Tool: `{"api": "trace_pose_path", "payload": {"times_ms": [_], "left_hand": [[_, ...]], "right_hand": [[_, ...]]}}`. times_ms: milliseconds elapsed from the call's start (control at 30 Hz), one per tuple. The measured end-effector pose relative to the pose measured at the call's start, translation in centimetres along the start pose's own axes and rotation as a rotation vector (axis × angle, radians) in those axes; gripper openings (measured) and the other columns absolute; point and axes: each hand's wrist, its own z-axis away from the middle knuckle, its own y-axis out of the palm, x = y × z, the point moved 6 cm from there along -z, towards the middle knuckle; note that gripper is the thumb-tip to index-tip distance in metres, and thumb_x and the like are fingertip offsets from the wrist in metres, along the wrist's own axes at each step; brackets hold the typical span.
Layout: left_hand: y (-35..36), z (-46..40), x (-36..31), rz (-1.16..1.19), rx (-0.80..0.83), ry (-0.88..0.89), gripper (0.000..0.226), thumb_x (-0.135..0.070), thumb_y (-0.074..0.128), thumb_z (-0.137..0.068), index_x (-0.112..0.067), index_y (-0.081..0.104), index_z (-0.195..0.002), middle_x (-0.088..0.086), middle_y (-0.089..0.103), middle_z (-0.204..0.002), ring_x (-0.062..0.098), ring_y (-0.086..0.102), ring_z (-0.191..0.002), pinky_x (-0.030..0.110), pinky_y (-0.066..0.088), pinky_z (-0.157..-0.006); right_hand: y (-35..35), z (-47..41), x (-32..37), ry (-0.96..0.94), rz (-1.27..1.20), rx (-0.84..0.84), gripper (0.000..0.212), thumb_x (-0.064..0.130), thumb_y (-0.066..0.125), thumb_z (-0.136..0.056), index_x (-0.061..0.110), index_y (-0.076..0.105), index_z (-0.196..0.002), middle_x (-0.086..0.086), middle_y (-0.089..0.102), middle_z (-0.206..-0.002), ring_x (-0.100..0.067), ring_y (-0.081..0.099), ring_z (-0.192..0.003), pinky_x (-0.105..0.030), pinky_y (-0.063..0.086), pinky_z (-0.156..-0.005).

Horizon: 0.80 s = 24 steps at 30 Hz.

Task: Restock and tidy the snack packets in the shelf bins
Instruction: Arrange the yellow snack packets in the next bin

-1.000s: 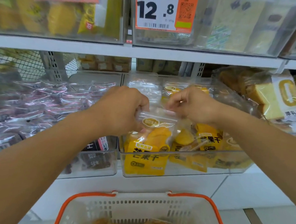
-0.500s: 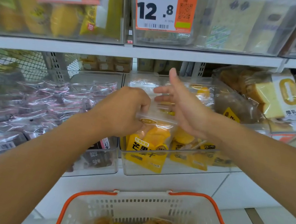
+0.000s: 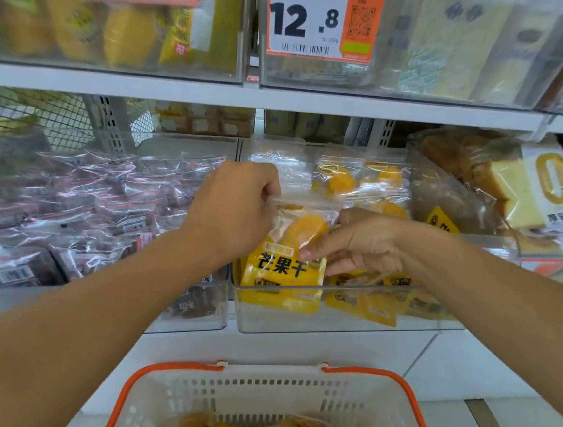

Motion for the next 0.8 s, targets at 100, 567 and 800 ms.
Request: {"api": "trace_pose_path", "payload": {"times_ms": [100,567,800], "left_hand": [[0.0,0.1,0.2,0.012,-0.068,-0.004,0.027,-0.006,0.071,-0.076,-0.028,0.056,-0.074,-0.007,0.064,-0.074,0.019,0.061,-0.075,0.037,0.053,-0.068],[1.1,0.7,-2.2,-0.329,0.374,0.134,0.076,-0.038,0.094,-0.054,-0.025,0.038,-0.105,-0.006,0.054,-0.101,0.02,0.054,-0.087,0.037,0.047,-0.068],[1.9,0.7,-2.9,-0.462,0.286,0.235,0.063,-0.022,0.079,-0.077,-0.029,0.019,-0.096,-0.007,0.051,-0.096,0.025,0.052,-0.081,0.039,0.043,-0.063]], "right_hand": [[0.1,-0.3,-0.5,-0.012,0.026,0.015,0.073,0.003,0.093,-0.056,0.012,0.062,-0.122,-0.009,0.074,-0.113,-0.025,0.073,-0.102,-0.046,0.056,-0.097],[1.0,-2.3,1.0,-0.389,0.819,-0.338,0.046,0.047,0.087,-0.039,0.015,0.075,-0.07,-0.001,0.073,-0.068,-0.019,0.071,-0.065,-0.047,0.059,-0.057],[0.8,0.9,2.1,-0.176,0.971,-0.193,0.044,0.056,0.084,-0.071,0.016,0.066,-0.079,0.006,0.061,-0.071,-0.016,0.06,-0.068,-0.029,0.045,-0.059]]}}
